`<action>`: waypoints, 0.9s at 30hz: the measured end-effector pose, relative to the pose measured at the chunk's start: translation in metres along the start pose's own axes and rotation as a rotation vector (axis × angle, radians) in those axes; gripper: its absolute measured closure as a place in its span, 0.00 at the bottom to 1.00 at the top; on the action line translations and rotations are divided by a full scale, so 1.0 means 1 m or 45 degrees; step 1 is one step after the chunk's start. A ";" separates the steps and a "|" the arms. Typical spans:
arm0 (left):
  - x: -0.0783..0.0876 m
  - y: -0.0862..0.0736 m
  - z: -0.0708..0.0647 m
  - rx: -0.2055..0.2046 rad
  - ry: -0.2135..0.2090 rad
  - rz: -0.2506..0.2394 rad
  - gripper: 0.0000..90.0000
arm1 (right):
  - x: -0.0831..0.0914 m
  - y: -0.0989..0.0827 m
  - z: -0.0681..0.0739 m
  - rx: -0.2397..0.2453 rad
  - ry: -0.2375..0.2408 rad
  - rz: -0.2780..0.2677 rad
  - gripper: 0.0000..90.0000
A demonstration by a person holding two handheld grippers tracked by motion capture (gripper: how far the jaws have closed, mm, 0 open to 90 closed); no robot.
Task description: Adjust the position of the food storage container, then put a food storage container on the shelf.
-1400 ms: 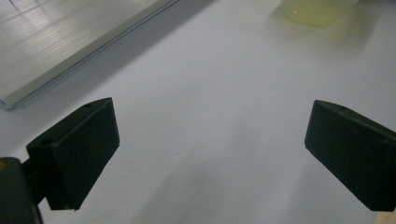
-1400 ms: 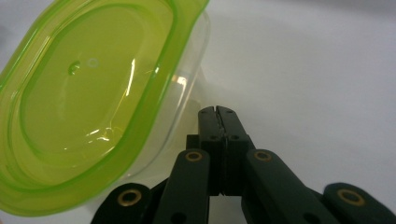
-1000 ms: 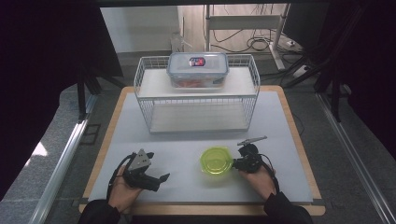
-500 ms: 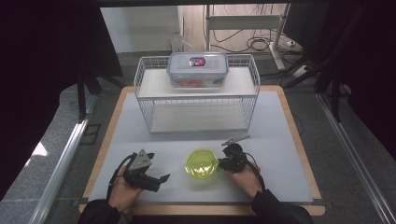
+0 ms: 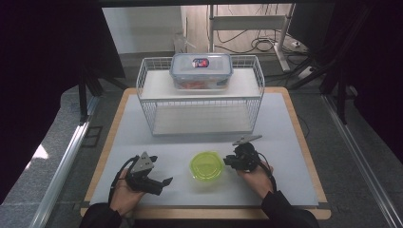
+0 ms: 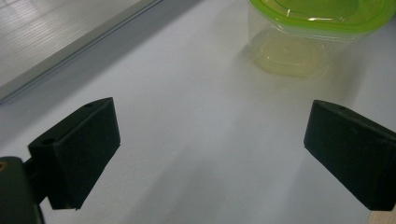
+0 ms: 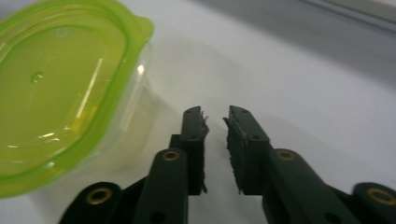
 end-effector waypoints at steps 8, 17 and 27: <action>0.000 -0.002 0.003 0.015 0.001 0.009 0.04 | 0.014 0.000 -0.011 0.042 -0.026 -0.052 0.50; 0.000 -0.003 0.004 0.018 -0.002 0.012 0.04 | 0.020 -0.003 -0.024 0.103 -0.075 -0.075 0.24; 0.000 -0.003 0.004 0.018 -0.004 0.013 0.04 | 0.023 0.005 -0.026 0.108 -0.106 -0.162 0.06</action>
Point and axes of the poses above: each handheld gripper's, and its own axes: x roughly backward along the jaws, y roughly out of its top, z roughly to its left, the point moved 8 cm from there along -x, roughly forward along the jaws, and after that the axes turned 5 degrees about -z, right-handed, at the moved point
